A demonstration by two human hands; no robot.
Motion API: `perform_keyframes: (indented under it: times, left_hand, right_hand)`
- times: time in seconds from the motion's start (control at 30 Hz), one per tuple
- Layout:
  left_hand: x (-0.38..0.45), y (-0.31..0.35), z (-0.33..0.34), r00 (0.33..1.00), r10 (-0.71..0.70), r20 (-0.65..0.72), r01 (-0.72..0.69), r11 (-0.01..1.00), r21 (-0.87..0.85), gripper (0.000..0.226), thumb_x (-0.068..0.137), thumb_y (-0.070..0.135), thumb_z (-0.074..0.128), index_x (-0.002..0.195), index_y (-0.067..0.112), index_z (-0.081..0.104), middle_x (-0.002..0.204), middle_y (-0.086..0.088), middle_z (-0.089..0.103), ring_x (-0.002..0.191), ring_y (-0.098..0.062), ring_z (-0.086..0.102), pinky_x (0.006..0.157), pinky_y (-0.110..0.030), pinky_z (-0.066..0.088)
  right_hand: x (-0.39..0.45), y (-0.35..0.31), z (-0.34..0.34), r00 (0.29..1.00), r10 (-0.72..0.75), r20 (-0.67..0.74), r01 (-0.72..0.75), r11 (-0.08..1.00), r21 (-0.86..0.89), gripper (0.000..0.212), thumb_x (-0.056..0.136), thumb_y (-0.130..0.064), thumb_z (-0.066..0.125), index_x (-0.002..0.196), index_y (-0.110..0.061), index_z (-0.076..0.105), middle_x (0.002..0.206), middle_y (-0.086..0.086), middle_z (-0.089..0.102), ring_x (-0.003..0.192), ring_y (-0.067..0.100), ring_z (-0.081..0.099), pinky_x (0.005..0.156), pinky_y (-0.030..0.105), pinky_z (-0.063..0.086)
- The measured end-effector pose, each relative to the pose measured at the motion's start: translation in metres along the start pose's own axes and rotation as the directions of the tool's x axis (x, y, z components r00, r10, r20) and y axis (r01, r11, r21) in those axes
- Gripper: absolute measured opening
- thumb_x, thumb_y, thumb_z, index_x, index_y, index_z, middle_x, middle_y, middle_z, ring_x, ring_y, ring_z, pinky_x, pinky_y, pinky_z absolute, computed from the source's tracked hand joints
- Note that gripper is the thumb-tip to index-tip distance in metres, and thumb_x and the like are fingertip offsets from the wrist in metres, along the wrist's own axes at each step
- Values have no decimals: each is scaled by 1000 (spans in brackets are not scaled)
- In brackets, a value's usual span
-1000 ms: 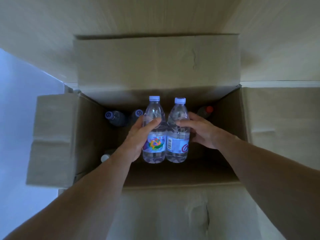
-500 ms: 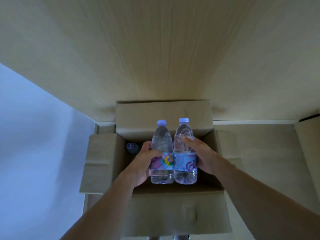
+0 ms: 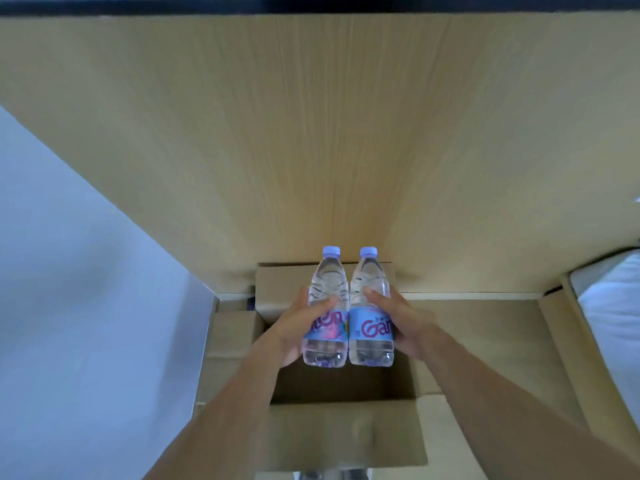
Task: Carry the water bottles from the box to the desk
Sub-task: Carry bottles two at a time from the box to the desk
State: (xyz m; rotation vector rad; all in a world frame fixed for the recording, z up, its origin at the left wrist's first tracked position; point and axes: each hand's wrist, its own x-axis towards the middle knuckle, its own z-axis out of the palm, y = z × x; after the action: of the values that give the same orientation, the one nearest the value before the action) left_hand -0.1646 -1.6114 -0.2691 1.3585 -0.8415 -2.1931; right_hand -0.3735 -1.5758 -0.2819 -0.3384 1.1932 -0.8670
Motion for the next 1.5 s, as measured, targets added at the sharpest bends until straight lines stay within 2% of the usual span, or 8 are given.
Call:
perform_keyframes:
  times: [0.2, 0.3, 0.47, 0.6, 0.77, 0.87, 1.27, 1.5]
  left_hand:
    - [-28, 32, 23, 999, -22, 46, 24, 999, -49, 52, 93, 41, 67, 135, 15, 52, 124, -22, 69, 113, -40, 67, 97, -60, 53]
    - [-35, 48, 35, 999, 31, 29, -30, 999, -24, 42, 90, 33, 69, 125, 15, 55, 109, -18, 74, 98, -35, 73, 85, -52, 60]
    - [-42, 69, 55, 994, 112, 15, -112, 994, 15, 28, 96, 19, 62, 121, 13, 50, 103, -18, 70, 96, -35, 71, 88, -57, 57]
    - [-45, 80, 80, 983, 183, 13, -183, 981, 71, 34, 97, 23, 64, 126, 10, 50, 103, -18, 73, 89, -33, 74, 68, -45, 60]
    - [-49, 91, 110, 971, 225, 81, -235, 960, 151, 52, 82, 43, 75, 119, 8, 64, 112, -20, 73, 103, -38, 71, 89, -52, 58]
    - [-50, 97, 121, 970, 230, 82, -240, 961, 138, 52, 75, 43, 78, 112, 10, 61, 96, -13, 76, 86, -28, 74, 70, -42, 61]
    - [-42, 108, 159, 948, 72, 309, -133, 974, 181, 33, 98, 20, 63, 127, 11, 49, 116, -23, 64, 106, -40, 64, 101, -62, 48]
    - [-32, 90, 180, 891, -31, 452, -94, 964, 250, 32, 90, 21, 71, 114, 12, 53, 90, -13, 74, 83, -30, 73, 87, -52, 56]
  right_hand:
    - [-51, -44, 21, 999, -31, -13, 32, 999, 29, 60, 75, -31, 79, 127, -13, 56, 115, 19, 71, 98, 34, 71, 91, 53, 56]
    - [-70, -63, 22, 999, -35, -8, 35, 998, 48, 48, 82, -24, 72, 124, -6, 59, 114, 23, 69, 101, 37, 66, 103, 57, 48]
    - [-91, -85, 15, 996, -91, 2, 91, 995, 42, 57, 79, -21, 69, 130, 0, 55, 120, 27, 65, 106, 39, 63, 105, 56, 45]
    - [-104, -96, 4, 984, -180, 11, 179, 982, 60, 59, 81, -22, 71, 132, 3, 54, 122, 27, 66, 103, 38, 67, 92, 51, 55]
    - [-119, -103, -13, 966, -257, -13, 257, 964, 66, 60, 82, -24, 75, 132, 3, 55, 121, 28, 66, 105, 40, 68, 86, 49, 57]
    - [-126, -103, -20, 956, -288, -54, 292, 953, 76, 55, 85, -24, 74, 132, -2, 55, 121, 25, 67, 105, 40, 68, 88, 52, 56]
    - [-169, -87, -38, 903, -327, -280, 384, 905, 181, 52, 91, -21, 70, 137, -12, 50, 130, 26, 62, 123, 48, 56, 104, 65, 43]
    - [-208, -52, -44, 839, -325, -436, 455, 859, 235, 54, 89, -24, 71, 138, -15, 49, 132, 25, 61, 123, 46, 57, 104, 63, 44]
